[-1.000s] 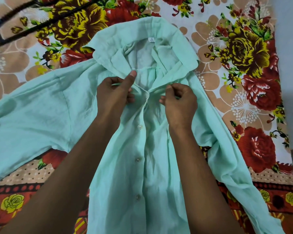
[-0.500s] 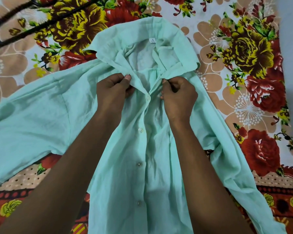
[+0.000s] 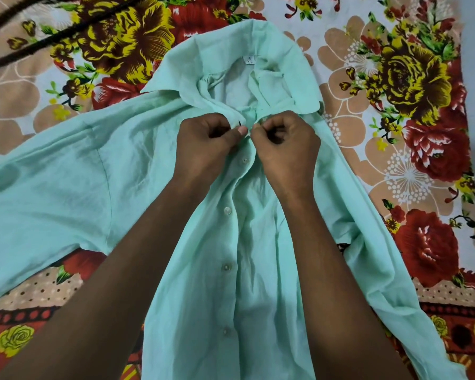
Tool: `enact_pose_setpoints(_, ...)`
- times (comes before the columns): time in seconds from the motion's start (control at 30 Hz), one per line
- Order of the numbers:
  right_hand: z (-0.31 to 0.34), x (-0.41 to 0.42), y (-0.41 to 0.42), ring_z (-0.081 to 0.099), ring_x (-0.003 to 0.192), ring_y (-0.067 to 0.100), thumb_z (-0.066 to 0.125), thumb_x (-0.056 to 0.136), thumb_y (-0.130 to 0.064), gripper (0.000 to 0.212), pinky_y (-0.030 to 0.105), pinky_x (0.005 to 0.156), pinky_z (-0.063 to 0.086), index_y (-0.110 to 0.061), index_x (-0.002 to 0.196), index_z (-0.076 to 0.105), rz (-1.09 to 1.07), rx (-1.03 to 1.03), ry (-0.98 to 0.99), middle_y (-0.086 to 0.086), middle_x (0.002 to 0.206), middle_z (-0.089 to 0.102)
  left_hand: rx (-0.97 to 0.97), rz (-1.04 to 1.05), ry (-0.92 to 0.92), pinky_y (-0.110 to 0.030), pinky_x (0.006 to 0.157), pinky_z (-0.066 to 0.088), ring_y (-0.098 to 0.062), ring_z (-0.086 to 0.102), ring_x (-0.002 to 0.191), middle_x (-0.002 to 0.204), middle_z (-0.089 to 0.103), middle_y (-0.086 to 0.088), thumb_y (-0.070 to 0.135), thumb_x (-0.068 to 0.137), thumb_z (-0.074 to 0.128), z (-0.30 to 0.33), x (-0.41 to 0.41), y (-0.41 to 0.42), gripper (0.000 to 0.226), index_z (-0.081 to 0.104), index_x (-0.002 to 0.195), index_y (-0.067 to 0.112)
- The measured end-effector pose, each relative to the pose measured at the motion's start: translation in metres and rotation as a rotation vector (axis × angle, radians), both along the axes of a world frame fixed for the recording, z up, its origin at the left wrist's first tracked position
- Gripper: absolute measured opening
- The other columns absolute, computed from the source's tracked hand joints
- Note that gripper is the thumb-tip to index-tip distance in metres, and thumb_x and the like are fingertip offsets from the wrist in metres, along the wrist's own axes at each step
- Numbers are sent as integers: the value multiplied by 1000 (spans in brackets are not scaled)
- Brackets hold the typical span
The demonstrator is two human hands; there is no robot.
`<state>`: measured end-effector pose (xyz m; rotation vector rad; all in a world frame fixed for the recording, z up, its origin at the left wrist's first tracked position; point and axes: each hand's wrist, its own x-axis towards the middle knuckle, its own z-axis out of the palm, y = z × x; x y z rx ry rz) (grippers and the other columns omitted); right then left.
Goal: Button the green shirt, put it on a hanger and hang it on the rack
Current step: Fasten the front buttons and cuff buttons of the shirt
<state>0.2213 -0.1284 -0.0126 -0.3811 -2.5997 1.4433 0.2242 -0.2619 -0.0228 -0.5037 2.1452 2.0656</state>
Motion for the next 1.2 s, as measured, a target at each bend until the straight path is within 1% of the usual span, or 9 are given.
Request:
enact_pose_setpoints(0.2,-10,-8,3,76,79,15,74,91,-15,8,45,85,63,-11,97,72,-145,-307,-66,1,89,77,7,18,-20,-34,70,47,-20,51,66,63,49,-8,17,95,72,-3,-5,5,36,58,71,-6)
enact_pose_setpoints(0.43,-10,-17,2,72,72,9,77,91,-8,10,28,78,62,-8,102,77,-156,-434,-114,4,93,79,-32,17,-4,-35,72,49,-19,50,67,66,48,-12,16,96,69,-3,-10,7,36,56,75,-10)
enact_pose_setpoints(0.53,-11,-19,3,70,75,11,80,86,-10,9,35,84,63,-10,95,77,-149,-408,-132,3,89,79,-44,25,6,-36,71,47,-19,46,66,65,42,-10,14,97,66,-2,-12,6,35,51,74,-8)
enact_pose_setpoints(0.6,-12,-20,5,73,78,12,81,84,-15,8,37,85,63,-14,90,76,-132,-299,-110,-1,86,78,-71,12,26,-38,69,46,-20,43,65,64,40,-10,18,95,66,-1,-12,6,37,51,73,-7)
enact_pose_setpoints(0.7,-7,-15,6,70,74,3,77,84,-13,4,23,77,59,-14,87,75,-71,-22,-28,-9,78,74,-158,12,47,-38,64,42,-21,42,64,63,41,-12,23,91,69,0,-13,7,38,55,73,-7)
enact_pose_setpoints(0.8,1,-10,5,72,79,9,69,86,-7,14,29,80,60,-15,93,78,-13,123,44,-5,84,76,-205,13,43,-31,61,35,-17,39,60,60,42,-9,18,92,70,2,-11,10,35,57,71,-6)
enact_pose_setpoints(0.93,4,-8,-1,73,88,11,67,88,-7,21,23,86,56,-16,101,82,56,155,67,-2,94,78,-209,-49,17,-29,58,30,-16,34,59,63,41,-8,14,96,64,7,-11,12,32,55,72,-5)
enact_pose_setpoints(1.07,4,-10,-5,72,80,3,72,88,-8,13,22,82,59,-14,98,79,29,41,19,-8,87,77,-174,-99,15,-31,60,27,-19,33,62,67,35,-21,-3,87,53,13,-11,14,19,50,69,-6)
enact_pose_setpoints(1.2,3,-13,-7,69,73,3,75,85,-8,7,27,76,59,-12,90,72,-4,25,26,-11,77,71,-155,-90,34,-34,66,41,-22,48,65,74,56,-32,-3,84,54,12,-11,9,15,64,75,-7)
